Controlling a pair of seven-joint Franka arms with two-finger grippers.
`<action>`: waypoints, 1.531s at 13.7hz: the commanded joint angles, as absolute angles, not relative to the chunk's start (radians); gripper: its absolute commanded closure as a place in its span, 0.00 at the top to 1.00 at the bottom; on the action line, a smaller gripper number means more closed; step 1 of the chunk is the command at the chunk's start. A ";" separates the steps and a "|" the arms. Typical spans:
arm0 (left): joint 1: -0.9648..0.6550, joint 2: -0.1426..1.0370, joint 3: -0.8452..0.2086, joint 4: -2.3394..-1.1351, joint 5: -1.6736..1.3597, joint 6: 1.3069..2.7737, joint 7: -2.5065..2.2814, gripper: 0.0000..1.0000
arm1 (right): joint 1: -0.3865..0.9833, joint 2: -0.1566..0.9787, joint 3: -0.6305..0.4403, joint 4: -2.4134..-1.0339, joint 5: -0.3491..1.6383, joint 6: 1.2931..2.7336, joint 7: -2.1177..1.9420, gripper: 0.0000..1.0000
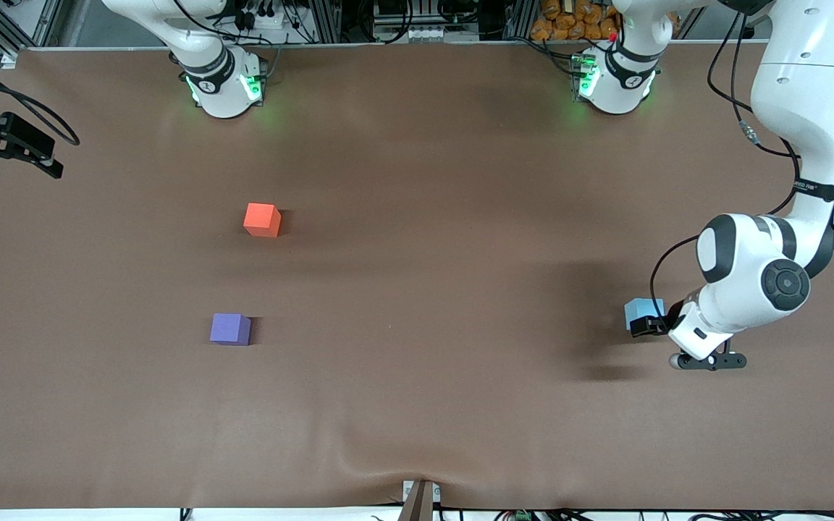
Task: Place blue block between orange and purple blocks
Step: 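Close the left gripper on the light-blue cube and lift it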
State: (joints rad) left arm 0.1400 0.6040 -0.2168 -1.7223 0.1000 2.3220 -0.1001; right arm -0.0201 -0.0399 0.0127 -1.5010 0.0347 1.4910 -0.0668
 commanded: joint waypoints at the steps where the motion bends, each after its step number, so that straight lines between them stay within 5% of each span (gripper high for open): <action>1: 0.156 0.592 -0.221 -1.758 0.129 2.316 -0.087 1.00 | -0.038 -0.034 0.018 -1.488 0.055 1.483 -0.075 1.00; 19: 0.156 0.595 -0.224 -1.816 0.129 2.318 -0.087 1.00 | -0.038 -0.034 0.018 -1.489 0.055 1.482 -0.075 1.00; 21: 0.155 0.598 -0.224 -1.818 0.129 2.319 -0.104 0.77 | -0.038 -0.034 0.018 -1.489 0.055 1.482 -0.075 1.00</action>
State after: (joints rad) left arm 0.1490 0.6041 -0.2187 -1.8085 0.1085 2.3194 -0.0955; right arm -0.0205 -0.0399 0.0123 -1.5011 0.0348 1.4905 -0.0668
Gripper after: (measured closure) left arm 0.031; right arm 0.000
